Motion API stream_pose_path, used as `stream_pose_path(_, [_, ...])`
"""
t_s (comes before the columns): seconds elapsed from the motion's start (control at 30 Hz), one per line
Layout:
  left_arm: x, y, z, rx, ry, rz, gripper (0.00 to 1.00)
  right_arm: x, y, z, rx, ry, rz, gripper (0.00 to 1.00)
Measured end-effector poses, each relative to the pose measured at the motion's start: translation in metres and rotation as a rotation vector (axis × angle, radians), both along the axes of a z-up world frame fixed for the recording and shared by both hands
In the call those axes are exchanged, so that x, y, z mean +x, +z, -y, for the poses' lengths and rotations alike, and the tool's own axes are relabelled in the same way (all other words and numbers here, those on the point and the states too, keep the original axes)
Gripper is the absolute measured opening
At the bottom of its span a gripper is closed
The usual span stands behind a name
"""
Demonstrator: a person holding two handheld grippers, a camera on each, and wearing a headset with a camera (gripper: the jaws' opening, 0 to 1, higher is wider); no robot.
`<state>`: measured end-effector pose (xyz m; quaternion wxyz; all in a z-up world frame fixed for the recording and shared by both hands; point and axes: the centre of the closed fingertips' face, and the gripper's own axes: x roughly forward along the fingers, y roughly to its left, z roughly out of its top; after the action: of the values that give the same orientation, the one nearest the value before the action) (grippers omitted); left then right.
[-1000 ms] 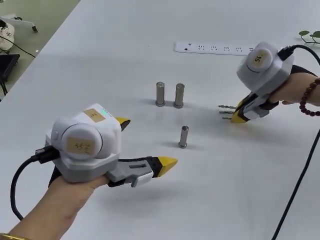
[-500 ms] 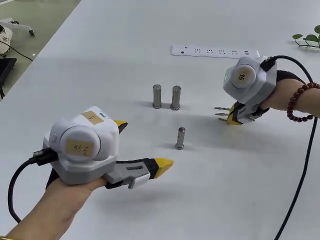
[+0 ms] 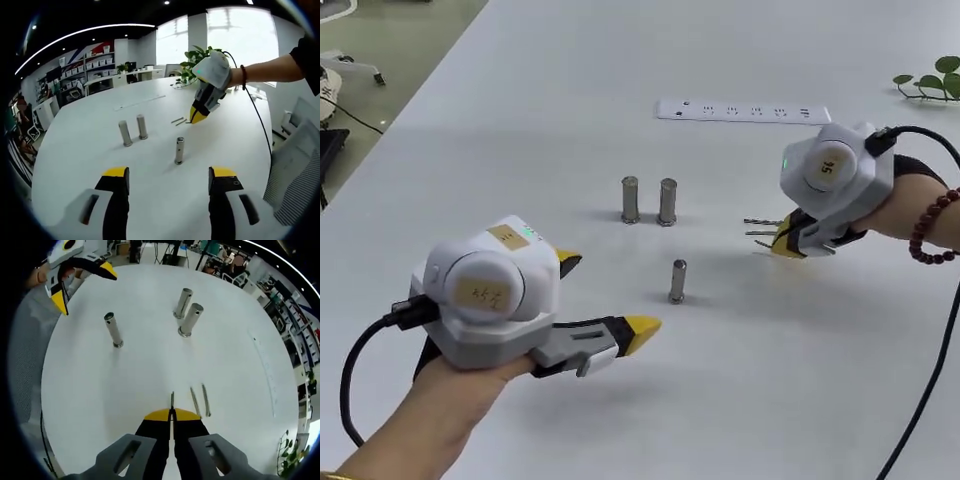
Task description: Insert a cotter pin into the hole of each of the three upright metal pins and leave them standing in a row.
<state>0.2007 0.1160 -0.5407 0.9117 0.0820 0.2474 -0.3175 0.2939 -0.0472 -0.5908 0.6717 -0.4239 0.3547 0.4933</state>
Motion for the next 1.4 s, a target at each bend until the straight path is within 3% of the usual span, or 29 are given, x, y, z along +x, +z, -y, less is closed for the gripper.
stream_pose_path(0.2, [-0.003, 0.003, 0.005, -0.011, -0.029, -0.008, 0.55, -0.026, 0.011, -0.018, 0.075, 0.033, 0.009, 0.0])
stream_pose_path(0.3, [-0.003, 0.004, 0.005, -0.019, -0.025, -0.015, 0.53, -0.029, 0.012, -0.026, 0.098, 0.055, 0.008, 0.0])
stream_pose_path(0.43, [-0.006, 0.004, 0.008, -0.07, -0.013, -0.061, 0.44, -0.05, 0.016, -0.038, 0.119, 0.075, -0.001, 0.0])
stream_pose_path(0.7, [-0.012, 0.002, 0.018, -0.113, -0.022, -0.098, 0.37, -0.081, 0.029, -0.06, 0.171, 0.132, -0.01, 0.0])
stream_pose_path(0.9, [-0.017, 0.005, 0.03, -0.159, -0.052, -0.112, 0.28, -0.094, 0.036, -0.072, 0.2, 0.152, -0.018, 0.0])
stream_pose_path(1.23, [-0.025, 0.013, 0.045, -0.29, -0.065, -0.179, 0.17, -0.116, 0.046, -0.092, 0.25, 0.239, -0.013, 0.0])
stream_pose_path(1.4, [-0.031, 0.014, 0.05, -0.329, -0.077, -0.21, 0.1, -0.123, 0.049, -0.098, 0.273, 0.263, -0.012, 0.0])
